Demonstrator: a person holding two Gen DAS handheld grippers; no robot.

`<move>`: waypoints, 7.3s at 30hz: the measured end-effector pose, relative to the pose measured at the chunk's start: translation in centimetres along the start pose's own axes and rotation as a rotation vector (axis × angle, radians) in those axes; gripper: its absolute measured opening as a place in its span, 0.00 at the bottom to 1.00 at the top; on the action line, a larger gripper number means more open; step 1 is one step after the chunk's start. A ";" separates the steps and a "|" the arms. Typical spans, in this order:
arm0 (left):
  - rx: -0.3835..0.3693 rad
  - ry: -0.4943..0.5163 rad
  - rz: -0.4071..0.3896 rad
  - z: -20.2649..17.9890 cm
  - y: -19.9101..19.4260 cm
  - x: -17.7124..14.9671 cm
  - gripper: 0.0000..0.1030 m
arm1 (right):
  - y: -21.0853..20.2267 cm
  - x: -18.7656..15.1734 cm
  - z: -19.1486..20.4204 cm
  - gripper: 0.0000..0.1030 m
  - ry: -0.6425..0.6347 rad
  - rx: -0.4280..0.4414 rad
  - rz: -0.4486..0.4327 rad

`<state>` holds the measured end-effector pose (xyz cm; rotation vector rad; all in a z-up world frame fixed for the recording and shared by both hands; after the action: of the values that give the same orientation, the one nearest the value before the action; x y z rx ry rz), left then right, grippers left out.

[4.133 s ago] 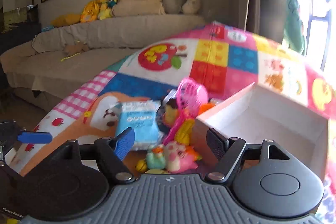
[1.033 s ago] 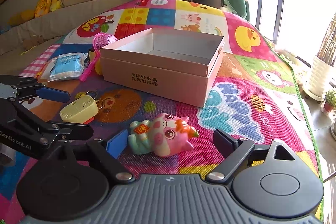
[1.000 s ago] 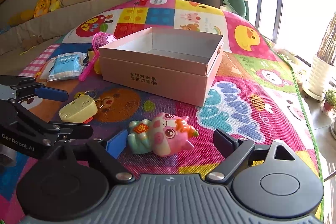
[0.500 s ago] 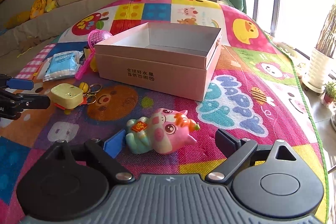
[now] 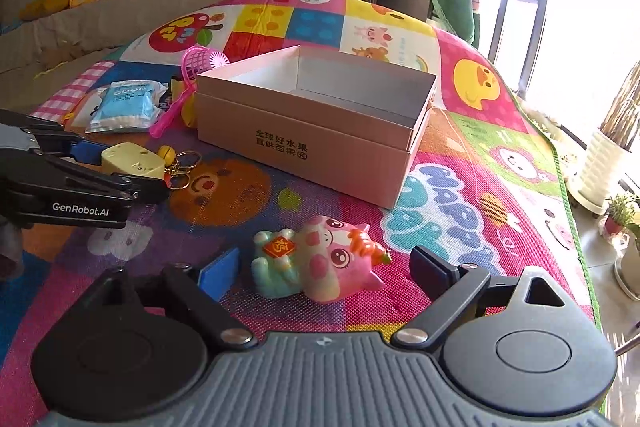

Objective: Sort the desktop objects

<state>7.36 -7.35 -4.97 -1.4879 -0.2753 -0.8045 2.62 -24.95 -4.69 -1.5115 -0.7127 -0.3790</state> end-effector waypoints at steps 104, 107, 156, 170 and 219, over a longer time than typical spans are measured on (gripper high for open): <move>-0.021 -0.064 0.030 3.2 0.4 -0.4 0.59 | 0.4 0.1 3.1 0.77 0.047 0.185 0.065; -0.074 -0.031 0.044 2.4 -0.6 -1.4 0.59 | 0.4 -0.1 3.6 0.85 0.004 0.140 0.035; -0.122 0.045 -0.143 2.2 -3.3 6.3 0.92 | -4.9 21.4 -5.2 0.78 0.103 0.052 -0.259; -0.042 -0.161 -0.099 9.3 -2.8 0.5 0.94 | 3.9 21.2 -2.0 0.86 0.029 0.018 -0.063; -0.068 -0.159 0.034 6.3 -4.7 -4.5 0.98 | 0.5 3.6 9.7 0.61 -0.232 0.312 0.115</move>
<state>3.15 0.49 -3.49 -1.6193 -0.3434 -0.6746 3.75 -14.70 -3.64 -1.3018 -0.8205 -0.0016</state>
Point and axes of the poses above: each gripper's, at about its wrist camera, not at the fingertips, and y roughly the way its jaws point, z to its left, x to its top, the point moved 10 cm from there along y, roughly the way its jaws point, and after that the axes turned 13 degrees about z, right-handed, at the moved point
